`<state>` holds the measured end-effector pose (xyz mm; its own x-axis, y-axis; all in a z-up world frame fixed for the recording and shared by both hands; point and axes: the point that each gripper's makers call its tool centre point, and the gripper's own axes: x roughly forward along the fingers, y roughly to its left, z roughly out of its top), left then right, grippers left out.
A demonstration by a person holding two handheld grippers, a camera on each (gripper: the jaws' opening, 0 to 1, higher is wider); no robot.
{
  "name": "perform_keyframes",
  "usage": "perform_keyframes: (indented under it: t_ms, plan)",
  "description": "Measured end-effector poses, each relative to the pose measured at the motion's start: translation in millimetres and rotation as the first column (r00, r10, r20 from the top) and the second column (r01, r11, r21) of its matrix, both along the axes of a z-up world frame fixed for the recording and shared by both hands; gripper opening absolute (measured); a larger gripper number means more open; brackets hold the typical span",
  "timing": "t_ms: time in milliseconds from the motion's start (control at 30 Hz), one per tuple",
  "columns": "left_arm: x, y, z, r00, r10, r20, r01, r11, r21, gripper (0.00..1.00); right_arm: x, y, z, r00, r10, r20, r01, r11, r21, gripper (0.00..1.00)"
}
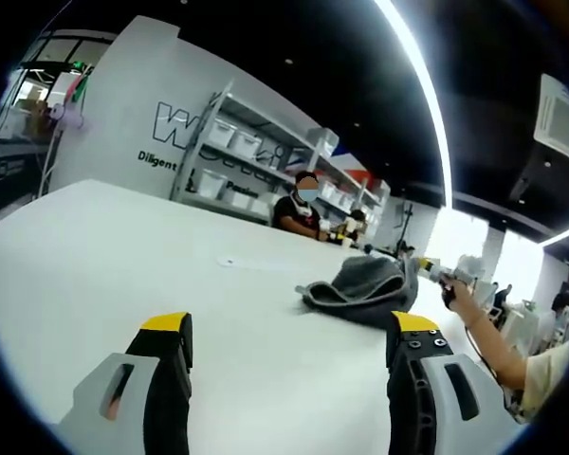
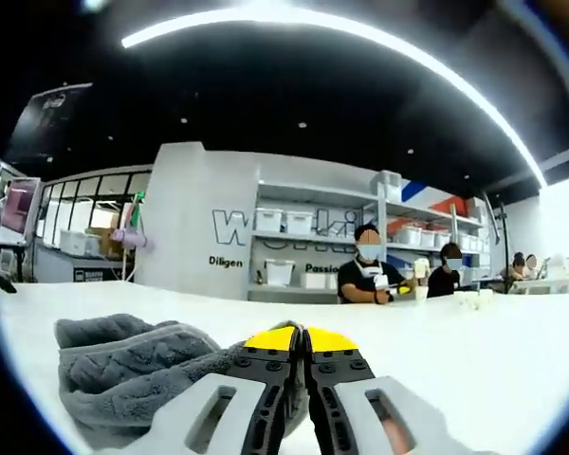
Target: Fold the towel on the table until its edges align and the towel forms a compact rectangular stack.
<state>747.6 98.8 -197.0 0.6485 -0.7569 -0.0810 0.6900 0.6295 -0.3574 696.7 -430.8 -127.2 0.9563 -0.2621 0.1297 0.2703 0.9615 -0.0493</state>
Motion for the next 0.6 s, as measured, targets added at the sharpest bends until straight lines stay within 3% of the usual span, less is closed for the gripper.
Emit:
perform_keyframes:
  t_ms: [600]
  plan:
    - [1.5, -1.2, 2.6, 1.000, -0.012, -0.001, 0.012, 1.000, 0.004, 0.82, 10.3, -16.3, -61.2, 0.978, 0.013, -0.209, 0.015, 0.991, 0.133, 0.00]
